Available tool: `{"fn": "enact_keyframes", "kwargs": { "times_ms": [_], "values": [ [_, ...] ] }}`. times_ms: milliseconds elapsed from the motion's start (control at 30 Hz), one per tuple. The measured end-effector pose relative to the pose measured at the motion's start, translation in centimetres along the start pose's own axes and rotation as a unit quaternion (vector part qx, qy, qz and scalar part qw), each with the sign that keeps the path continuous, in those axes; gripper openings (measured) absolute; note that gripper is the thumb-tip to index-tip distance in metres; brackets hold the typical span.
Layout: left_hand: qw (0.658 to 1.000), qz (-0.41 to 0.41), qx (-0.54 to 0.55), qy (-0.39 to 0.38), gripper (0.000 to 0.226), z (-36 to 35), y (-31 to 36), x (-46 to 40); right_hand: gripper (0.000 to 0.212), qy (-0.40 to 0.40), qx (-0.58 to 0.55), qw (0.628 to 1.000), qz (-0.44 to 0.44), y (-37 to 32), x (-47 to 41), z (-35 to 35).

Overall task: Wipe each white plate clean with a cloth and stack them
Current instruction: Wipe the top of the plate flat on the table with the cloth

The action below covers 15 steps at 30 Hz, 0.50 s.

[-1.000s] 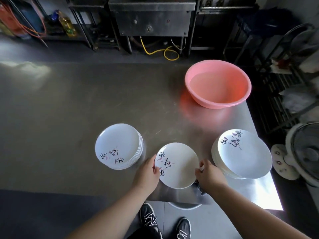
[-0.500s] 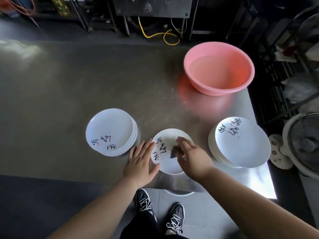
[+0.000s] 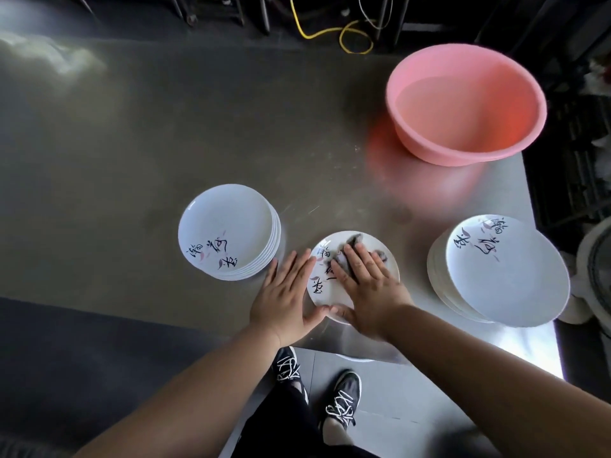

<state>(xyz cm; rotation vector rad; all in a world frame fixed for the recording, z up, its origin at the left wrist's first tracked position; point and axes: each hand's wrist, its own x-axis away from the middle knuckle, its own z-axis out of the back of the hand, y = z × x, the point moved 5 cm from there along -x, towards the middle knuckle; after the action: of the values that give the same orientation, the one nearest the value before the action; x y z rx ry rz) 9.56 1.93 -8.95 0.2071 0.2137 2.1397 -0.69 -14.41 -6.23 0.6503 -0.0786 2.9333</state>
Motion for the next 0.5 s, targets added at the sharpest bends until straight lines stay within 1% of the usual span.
{"fn": "enact_keyframes", "kwargs": {
  "times_ms": [67, 100, 167, 267, 367, 433, 500],
  "values": [
    [1.0, -0.001, 0.0, 0.003, 0.097, 0.1, 0.0, 0.0, 0.092, 0.001, -0.014, 0.999, -0.031, 0.8, -1.1, 1.0],
    [1.0, 0.001, -0.002, 0.001, 0.097, 0.1, 0.0, 0.0, 0.092, -0.002, -0.026, 0.999, -0.031, 0.7, -1.2, 1.2],
    [1.0, 0.004, -0.008, -0.006, 0.099, 0.1, 0.0, 0.0, 0.093, -0.01, -0.046, 0.999, 0.009, -0.5, -0.2, 0.6],
    [1.0, 0.001, -0.015, -0.018, 0.1, -0.1, 0.0, -0.1, 0.091, 0.0, -0.038, 0.994, 0.107, -2.3, 3.3, -1.2],
    [0.999, -0.001, -0.024, -0.023, 0.099, -0.2, -0.1, -0.1, 0.088, 0.007, -0.042, 0.987, 0.153, -1.3, 3.8, -1.6],
    [1.0, -0.001, -0.019, -0.018, 0.099, 0.0, 0.0, -0.1, 0.089, 0.008, -0.058, 0.991, 0.121, 0.1, 1.9, -0.8],
    [1.0, -0.005, -0.014, -0.011, 0.099, 0.1, 0.1, -0.1, 0.09, -0.003, -0.05, 0.998, 0.047, 1.4, -0.1, 0.4]
  ]
}}
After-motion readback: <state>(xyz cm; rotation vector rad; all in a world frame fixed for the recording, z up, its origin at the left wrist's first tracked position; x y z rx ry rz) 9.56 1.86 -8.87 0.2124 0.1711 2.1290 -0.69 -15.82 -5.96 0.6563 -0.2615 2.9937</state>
